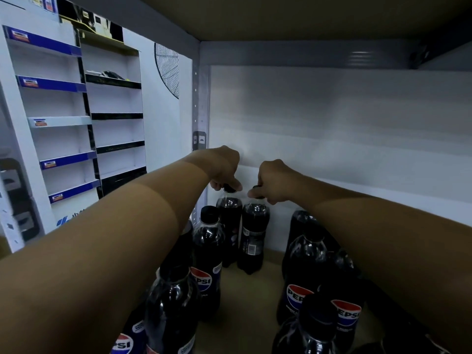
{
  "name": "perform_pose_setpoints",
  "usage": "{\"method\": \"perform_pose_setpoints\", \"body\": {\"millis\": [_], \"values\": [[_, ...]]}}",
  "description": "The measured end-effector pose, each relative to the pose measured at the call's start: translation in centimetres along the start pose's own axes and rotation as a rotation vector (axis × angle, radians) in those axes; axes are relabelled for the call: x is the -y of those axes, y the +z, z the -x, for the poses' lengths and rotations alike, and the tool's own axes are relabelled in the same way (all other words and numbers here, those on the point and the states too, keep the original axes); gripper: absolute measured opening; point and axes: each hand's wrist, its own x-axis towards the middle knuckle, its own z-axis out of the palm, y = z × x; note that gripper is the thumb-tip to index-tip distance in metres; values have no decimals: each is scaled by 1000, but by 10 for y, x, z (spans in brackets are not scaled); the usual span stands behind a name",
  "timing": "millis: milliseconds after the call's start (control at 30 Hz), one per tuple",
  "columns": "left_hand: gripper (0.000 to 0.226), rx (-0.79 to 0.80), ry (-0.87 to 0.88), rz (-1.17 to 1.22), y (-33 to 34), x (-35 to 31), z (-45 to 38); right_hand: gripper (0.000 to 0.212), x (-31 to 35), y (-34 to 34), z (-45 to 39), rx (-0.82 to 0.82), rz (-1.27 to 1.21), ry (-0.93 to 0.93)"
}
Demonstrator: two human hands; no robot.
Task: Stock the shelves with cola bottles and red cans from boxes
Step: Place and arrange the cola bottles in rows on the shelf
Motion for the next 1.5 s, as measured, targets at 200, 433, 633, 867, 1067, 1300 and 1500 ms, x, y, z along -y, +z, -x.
{"method": "perform_pose_setpoints", "body": {"millis": [200, 433, 633, 867, 1067, 1300, 1500], "values": [[21, 58, 88, 36, -8, 9, 5, 28, -3, -6, 2, 82, -116, -20], [42, 24, 10, 62, 2, 14, 6, 47, 1, -3, 1, 47, -124, 69], [31, 83, 133, -32, -4, 21, 10, 30, 4, -4, 4, 53, -121, 11], [36, -4, 62, 84, 5, 25, 3, 41, 4, -2, 2, 70, -161, 81], [21, 35, 110, 57, 3, 26, 3, 28, 0, 4, 1, 55, -304, 97], [19, 23, 121, 4, 2, 31, 1, 33, 8, 4, 4, 77, -420, 154], [16, 32, 99, -2, -1, 43, 1, 34, 19, 11, 0, 73, -474, 131]]}}
